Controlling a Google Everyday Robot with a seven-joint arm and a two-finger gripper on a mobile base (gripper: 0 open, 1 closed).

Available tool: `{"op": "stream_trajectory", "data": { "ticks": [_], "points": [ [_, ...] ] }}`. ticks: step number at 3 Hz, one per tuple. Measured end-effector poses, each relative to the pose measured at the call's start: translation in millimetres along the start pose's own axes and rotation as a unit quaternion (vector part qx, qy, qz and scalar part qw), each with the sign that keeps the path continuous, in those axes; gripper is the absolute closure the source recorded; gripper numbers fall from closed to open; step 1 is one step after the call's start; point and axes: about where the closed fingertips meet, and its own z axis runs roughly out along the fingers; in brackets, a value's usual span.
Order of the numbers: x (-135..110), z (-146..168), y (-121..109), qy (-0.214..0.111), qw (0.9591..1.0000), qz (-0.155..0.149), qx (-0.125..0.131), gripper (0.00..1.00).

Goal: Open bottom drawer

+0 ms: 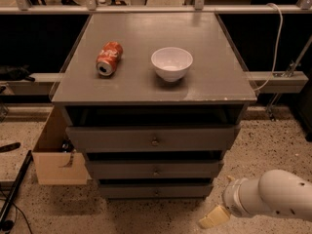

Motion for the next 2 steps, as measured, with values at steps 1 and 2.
{"op": "stream_trajectory", "data": {
  "ticks": [1,2],
  "points": [
    [0.0,0.0,0.0,0.000,1.0000,0.000,0.000,0.00],
    [-12.6,19.8,5.2,-0.009,0.9994,-0.031,0.007,0.00]
  ]
}}
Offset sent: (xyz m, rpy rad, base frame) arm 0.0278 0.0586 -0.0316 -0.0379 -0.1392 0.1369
